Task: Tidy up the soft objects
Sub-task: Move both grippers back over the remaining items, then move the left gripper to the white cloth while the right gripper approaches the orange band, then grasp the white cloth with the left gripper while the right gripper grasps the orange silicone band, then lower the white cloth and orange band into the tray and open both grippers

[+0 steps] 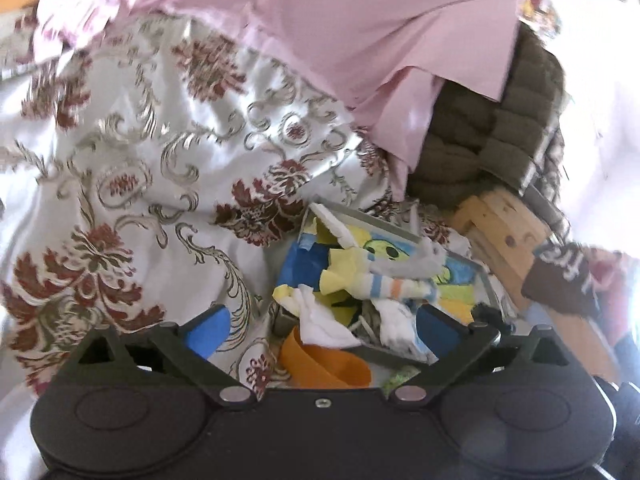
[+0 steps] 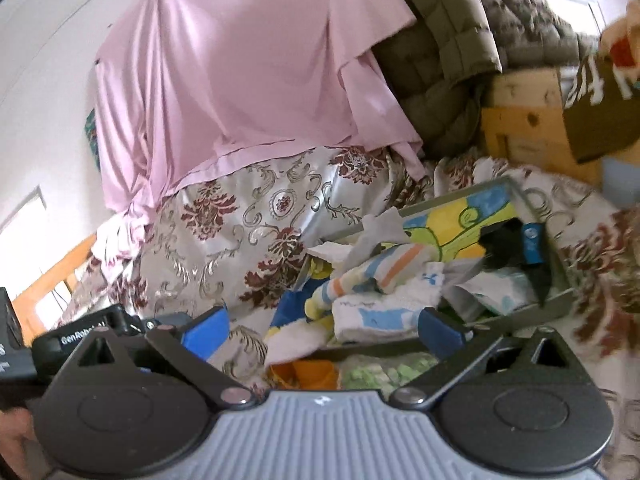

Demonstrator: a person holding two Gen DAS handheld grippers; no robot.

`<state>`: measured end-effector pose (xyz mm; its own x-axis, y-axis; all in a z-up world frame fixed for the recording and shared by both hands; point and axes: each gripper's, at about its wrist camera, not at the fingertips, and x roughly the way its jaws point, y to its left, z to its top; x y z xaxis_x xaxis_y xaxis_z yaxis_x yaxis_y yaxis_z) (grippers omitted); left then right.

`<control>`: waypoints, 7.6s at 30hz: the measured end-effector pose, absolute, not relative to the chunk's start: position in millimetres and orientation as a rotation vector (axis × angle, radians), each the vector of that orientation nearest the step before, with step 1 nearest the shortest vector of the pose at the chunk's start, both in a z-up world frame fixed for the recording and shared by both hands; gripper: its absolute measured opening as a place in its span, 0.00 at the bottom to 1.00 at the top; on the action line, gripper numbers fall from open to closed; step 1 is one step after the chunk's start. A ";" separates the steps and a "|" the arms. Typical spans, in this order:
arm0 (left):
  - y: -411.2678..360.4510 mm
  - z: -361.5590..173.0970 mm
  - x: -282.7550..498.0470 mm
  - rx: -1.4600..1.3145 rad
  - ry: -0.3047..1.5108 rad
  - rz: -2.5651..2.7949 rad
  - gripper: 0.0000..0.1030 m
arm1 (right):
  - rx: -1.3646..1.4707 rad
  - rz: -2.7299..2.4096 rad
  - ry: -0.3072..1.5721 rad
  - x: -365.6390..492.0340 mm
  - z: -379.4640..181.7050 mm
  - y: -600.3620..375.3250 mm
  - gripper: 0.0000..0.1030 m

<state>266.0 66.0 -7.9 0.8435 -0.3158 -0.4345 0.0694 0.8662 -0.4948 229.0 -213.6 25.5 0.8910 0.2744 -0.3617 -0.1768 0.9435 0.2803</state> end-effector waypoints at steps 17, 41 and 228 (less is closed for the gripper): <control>42.8 -1.4 145.1 -0.245 0.510 -0.189 0.99 | 0.047 0.123 0.413 109.6 11.8 -205.6 1.00; 38.7 -23.5 99.5 -0.183 0.688 -0.063 0.99 | 0.017 0.071 0.567 75.5 -20.0 -209.6 1.00; -20.8 -43.4 445.4 0.059 0.917 -0.500 0.12 | 0.058 0.287 0.517 434.9 -12.8 -199.6 0.19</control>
<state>445.4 -20.8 -43.4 0.5027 -0.3888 -0.7721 0.4381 0.8845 -0.1602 434.9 -199.6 -12.8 0.8301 0.2852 -0.4791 -0.2560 0.9583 0.1268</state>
